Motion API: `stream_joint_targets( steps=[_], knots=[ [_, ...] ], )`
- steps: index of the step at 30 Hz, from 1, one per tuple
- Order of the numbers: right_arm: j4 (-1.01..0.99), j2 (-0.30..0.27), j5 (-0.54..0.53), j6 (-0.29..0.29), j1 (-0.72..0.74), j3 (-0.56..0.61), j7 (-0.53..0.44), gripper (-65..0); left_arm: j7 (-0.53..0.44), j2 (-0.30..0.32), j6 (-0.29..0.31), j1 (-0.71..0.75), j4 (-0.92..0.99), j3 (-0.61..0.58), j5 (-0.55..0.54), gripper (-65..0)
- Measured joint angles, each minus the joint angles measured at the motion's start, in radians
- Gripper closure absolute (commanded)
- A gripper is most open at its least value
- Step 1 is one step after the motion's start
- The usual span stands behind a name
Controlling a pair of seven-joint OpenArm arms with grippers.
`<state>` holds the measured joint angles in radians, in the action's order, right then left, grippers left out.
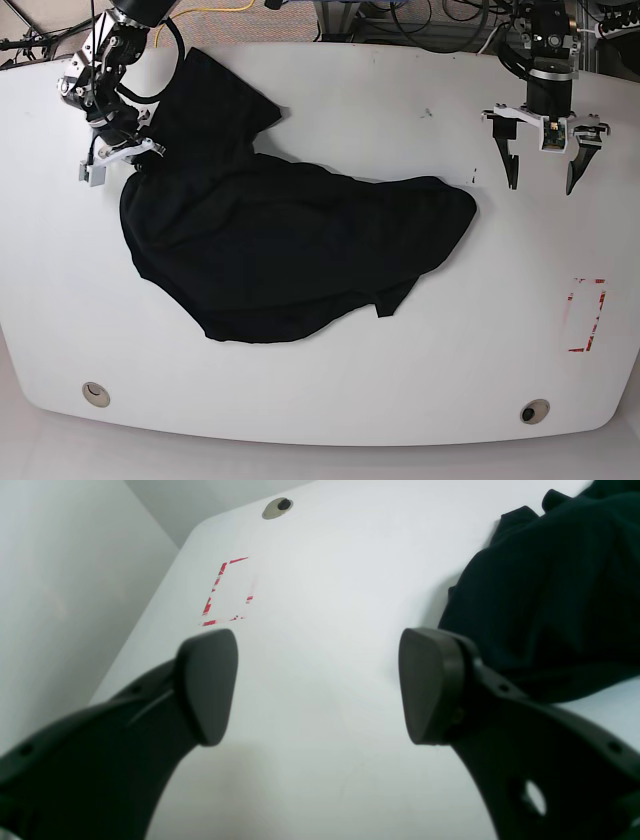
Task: Fold the T-shirt properly
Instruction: 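Hold the T-shirt edge with the right gripper, adjusting its grip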
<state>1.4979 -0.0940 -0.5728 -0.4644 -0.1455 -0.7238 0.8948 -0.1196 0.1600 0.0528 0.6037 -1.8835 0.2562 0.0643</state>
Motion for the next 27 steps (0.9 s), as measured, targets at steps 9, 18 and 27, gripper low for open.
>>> stream_joint_targets(
  steps=[9, 18, 27],
  knots=[
    [0.048, 0.0, 0.019, 0.001, -0.027, 0.001, 0.034, -4.7, -0.002, 0.0, 0.0, -0.006, 0.0, 0.001, 0.007, -47.2],
    [0.114, 0.016, 0.019, 0.011, -0.056, -0.002, 0.059, -16.3, -0.016, 0.006, 0.0, 0.0, -0.003, -0.001, 0.018, -47.3],
    [0.198, 0.022, 0.019, 0.019, -0.075, 0.004, 0.104, -11.9, -0.032, -0.001, -0.003, -0.02, -0.004, -0.001, 0.025, -47.6]
  ],
)
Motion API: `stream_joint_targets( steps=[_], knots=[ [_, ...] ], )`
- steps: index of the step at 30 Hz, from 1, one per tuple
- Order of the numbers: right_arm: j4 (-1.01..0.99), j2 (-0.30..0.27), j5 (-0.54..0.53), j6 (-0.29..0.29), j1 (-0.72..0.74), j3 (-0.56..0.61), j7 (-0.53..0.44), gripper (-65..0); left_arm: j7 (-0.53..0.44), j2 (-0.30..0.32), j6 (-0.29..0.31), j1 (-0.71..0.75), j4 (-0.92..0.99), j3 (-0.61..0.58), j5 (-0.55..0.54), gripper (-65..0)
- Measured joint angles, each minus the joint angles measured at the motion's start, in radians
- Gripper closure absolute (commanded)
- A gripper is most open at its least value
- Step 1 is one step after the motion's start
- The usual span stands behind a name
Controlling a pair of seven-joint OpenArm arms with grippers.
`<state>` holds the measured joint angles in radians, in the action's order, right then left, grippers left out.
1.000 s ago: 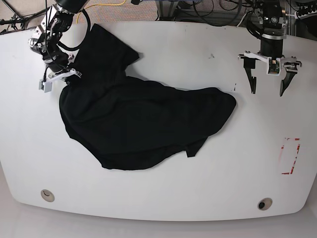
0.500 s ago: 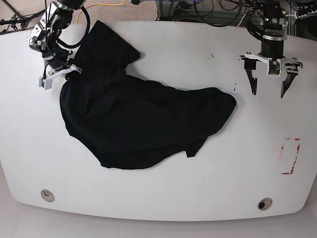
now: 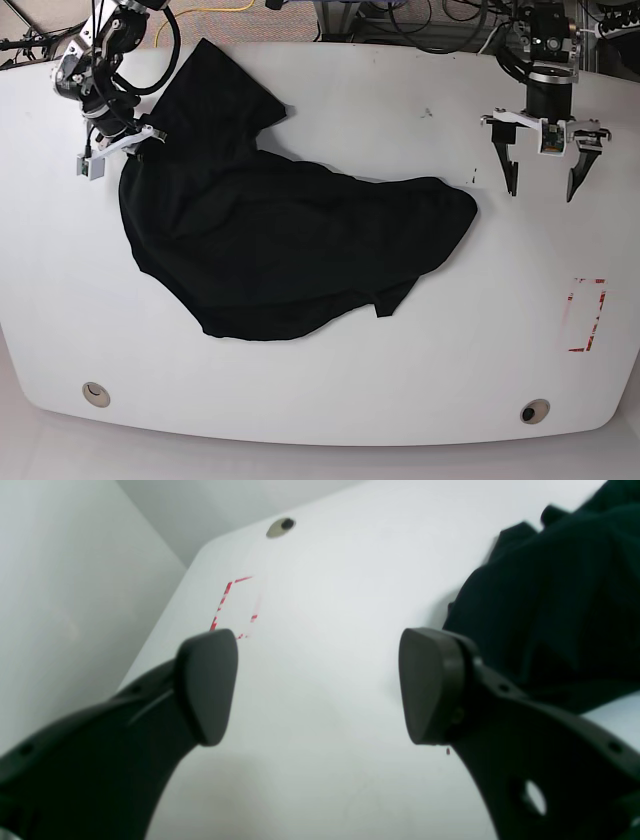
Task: Fold the T-shirt properly
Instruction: 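Hold the T-shirt edge with the right gripper, adjusting its grip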
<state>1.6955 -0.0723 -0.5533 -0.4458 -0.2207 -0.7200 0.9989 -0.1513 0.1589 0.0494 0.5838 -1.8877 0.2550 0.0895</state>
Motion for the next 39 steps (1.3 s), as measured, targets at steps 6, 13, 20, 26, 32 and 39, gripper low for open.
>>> stream_joint_targets(
  steps=[6, 13, 20, 26, 32, 39],
  knots=[
    [0.035, 0.004, 0.003, 0.0, -0.035, 0.014, 0.002, -13.3, 0.027, -0.001, -0.005, -0.032, 0.011, -0.006, -0.001, -47.4],
    [0.103, 0.009, 0.014, 0.0, -0.089, 0.01, 0.027, -24.2, 0.108, -0.008, 0.0, -0.089, 0.03, -0.015, -0.008, -47.7],
    [0.24, 0.013, -0.002, 0.0, -0.137, 0.007, 0.02, -37.7, 0.106, -0.023, 0.049, -0.07, 0.021, -0.013, -0.008, -47.8],
    [0.306, 0.014, 0.009, 0.002, -0.165, 0.008, 0.039, -44.4, 0.106, -0.018, 0.04, -0.087, 0.019, -0.016, -0.005, -47.9],
    [0.305, 0.017, 0.002, 0.003, -0.166, 0.009, 0.045, -45.3, 0.098, -0.011, 0.021, -0.097, 0.019, -0.015, -0.003, -47.8],
    [0.276, 0.017, 0.006, 0.004, -0.164, 0.008, 0.042, -47.9, 0.106, -0.012, 0.031, -0.1, 0.019, -0.012, 0.0, -47.8]
  ],
)
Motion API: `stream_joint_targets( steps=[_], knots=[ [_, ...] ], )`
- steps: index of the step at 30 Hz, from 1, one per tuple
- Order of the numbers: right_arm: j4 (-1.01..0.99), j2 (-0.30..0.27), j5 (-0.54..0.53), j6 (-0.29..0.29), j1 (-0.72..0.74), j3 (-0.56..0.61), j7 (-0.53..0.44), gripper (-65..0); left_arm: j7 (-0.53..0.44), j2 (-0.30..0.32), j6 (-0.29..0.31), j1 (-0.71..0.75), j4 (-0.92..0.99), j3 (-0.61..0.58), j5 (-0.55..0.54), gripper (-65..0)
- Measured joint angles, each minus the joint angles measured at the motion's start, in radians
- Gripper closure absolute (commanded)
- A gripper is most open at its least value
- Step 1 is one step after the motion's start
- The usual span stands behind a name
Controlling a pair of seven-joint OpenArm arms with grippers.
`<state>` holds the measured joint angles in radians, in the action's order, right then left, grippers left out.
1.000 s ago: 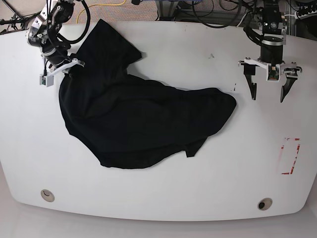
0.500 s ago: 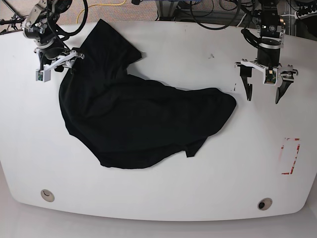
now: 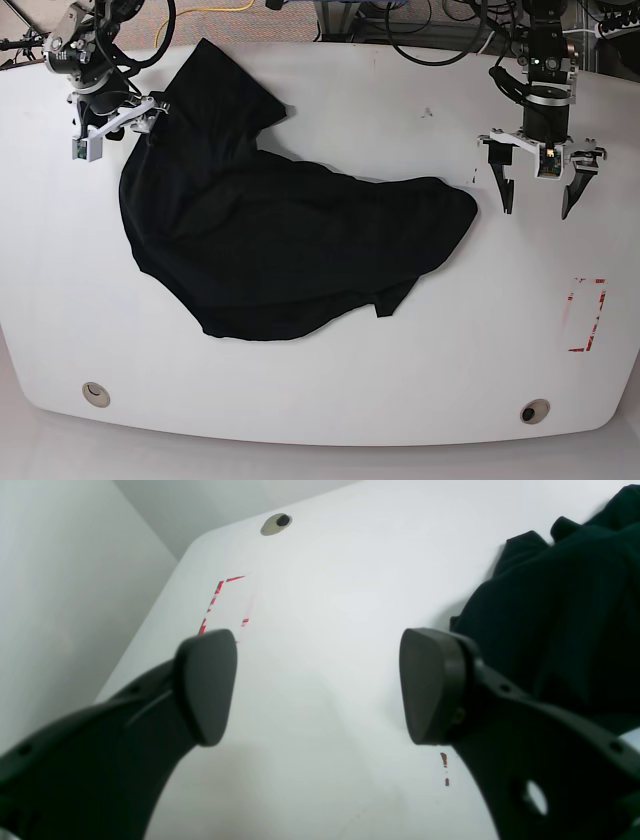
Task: Fold the T-shirt properly
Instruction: 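Hold the T-shirt edge with the right gripper, adjusting its grip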
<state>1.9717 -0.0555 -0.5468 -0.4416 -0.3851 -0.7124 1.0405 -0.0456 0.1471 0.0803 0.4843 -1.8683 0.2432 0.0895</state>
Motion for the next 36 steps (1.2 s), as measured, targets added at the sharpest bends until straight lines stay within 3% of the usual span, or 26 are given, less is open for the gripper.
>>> stream_joint_targets(
  steps=[16, 36],
  knots=[
    [-0.101, -0.006, -0.013, 0.003, -0.001, -0.04, -0.007, -46.3, 0.008, 0.006, 0.037, -0.013, 0.001, 0.005, 0.0, -47.9],
    [-0.129, -0.068, -0.245, 0.004, -0.003, -0.067, 0.015, -46.2, 0.006, 0.0, 0.022, -0.016, 0.002, 0.003, 0.0, -47.8]
  ],
)
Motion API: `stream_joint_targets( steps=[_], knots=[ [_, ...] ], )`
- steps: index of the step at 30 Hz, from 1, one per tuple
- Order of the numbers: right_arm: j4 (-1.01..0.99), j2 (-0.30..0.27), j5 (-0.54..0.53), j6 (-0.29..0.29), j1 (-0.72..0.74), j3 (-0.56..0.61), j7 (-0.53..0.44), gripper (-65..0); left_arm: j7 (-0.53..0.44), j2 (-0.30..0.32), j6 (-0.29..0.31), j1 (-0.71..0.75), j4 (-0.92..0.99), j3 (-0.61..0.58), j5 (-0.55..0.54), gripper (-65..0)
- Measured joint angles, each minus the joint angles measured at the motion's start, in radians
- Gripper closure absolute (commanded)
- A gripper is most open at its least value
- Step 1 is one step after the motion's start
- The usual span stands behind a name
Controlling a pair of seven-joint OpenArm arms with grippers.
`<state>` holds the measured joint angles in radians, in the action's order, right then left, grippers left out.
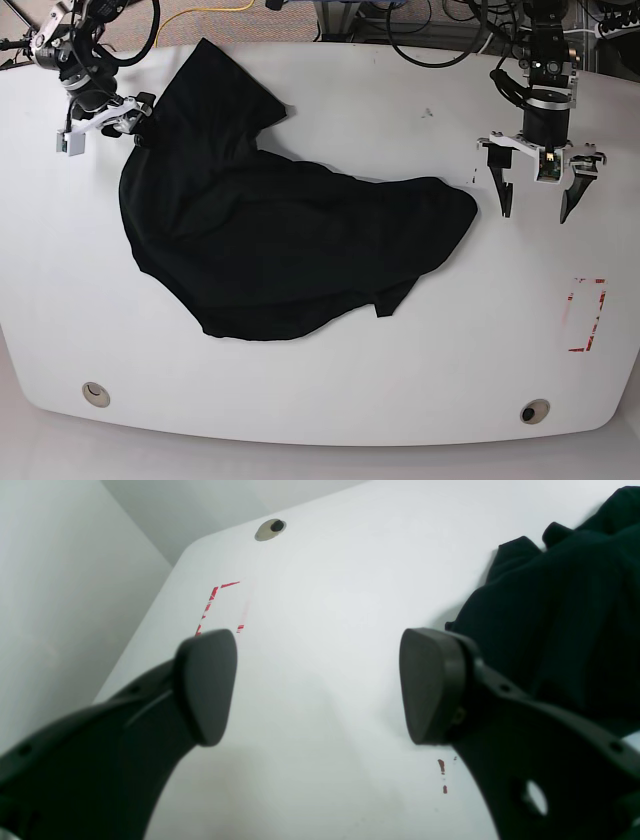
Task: Fold the T-shirt properly
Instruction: 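Hold the T-shirt edge with the right gripper, adjusting its grip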
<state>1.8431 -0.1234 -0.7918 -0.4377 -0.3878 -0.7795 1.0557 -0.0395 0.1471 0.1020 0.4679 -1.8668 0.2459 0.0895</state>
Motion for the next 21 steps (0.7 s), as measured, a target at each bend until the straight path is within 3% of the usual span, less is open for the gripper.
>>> stream_joint_targets(
  steps=[16, 21],
  knots=[
    [-0.067, 0.003, -0.013, -0.028, -0.013, 0.029, 0.03, -45.8, 0.001, 0.0, 0.0, -0.005, 0.0, 0.001, 0.0, -48.0],
    [-0.097, 0.016, -0.013, -0.034, -0.012, 0.035, 0.03, -41.8, 0.002, 0.0, 0.0, -0.006, 0.001, 0.001, 0.0, -48.2]
  ],
)
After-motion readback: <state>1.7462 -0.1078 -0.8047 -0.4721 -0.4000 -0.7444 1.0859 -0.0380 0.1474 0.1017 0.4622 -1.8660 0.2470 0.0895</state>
